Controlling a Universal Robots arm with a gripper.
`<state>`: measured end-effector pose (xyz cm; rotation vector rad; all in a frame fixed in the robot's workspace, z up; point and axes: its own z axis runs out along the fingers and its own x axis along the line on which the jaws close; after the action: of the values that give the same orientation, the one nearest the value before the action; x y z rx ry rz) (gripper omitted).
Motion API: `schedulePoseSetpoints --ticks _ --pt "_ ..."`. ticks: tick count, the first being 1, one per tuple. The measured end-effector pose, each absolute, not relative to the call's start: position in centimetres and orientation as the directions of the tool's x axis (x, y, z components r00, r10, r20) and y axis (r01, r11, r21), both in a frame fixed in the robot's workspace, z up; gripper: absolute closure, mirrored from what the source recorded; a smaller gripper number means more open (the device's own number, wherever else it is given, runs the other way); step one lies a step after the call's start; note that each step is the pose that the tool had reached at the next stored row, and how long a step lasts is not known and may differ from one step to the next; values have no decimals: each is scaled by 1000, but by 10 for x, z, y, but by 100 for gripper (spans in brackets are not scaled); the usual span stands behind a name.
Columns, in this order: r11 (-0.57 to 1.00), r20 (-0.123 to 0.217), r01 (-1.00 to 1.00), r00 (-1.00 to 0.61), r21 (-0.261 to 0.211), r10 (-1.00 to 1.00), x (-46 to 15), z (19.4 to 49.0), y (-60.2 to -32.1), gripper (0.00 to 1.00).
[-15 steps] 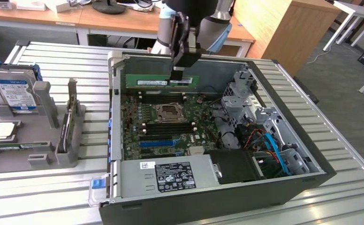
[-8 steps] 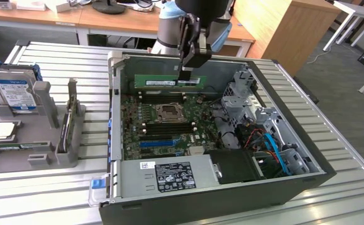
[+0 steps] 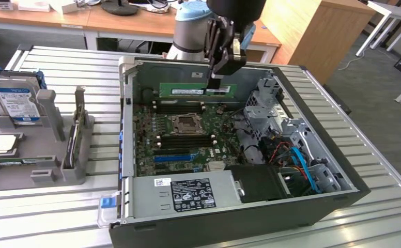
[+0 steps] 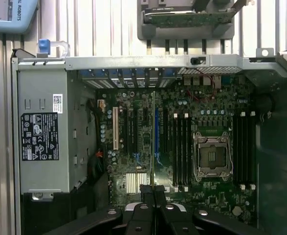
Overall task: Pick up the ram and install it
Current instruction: 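Pick up the ram and move it above insertion slot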
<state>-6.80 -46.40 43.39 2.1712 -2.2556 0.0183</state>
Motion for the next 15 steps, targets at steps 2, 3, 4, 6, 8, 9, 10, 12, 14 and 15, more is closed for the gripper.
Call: schedulePoseSetpoints --ticks 2,3,4,6,8,9,10,12,14,15 --pt "38 16 -999 -38 -1 -999 -64 434 -464 88" --pt "38 16 -999 -38 -1 -999 -62 434 -464 88" --pt "38 16 -999 -38 -1 -999 -60 434 -464 88" --pt "38 16 -999 -38 -1 -999 -58 434 -464 88" --pt "38 16 -999 -38 -1 -999 -58 434 -464 88" --pt "38 16 -999 -38 -1 -999 -58 434 -464 88" --pt "38 16 -999 -38 -1 -999 -58 434 -464 88" --pt "38 16 -999 -38 -1 -999 -58 434 -463 88" --pt "39 16 -999 -39 -1 -999 -58 434 -461 88" --pt "39 16 -999 -39 -1 -999 -58 434 -460 88"
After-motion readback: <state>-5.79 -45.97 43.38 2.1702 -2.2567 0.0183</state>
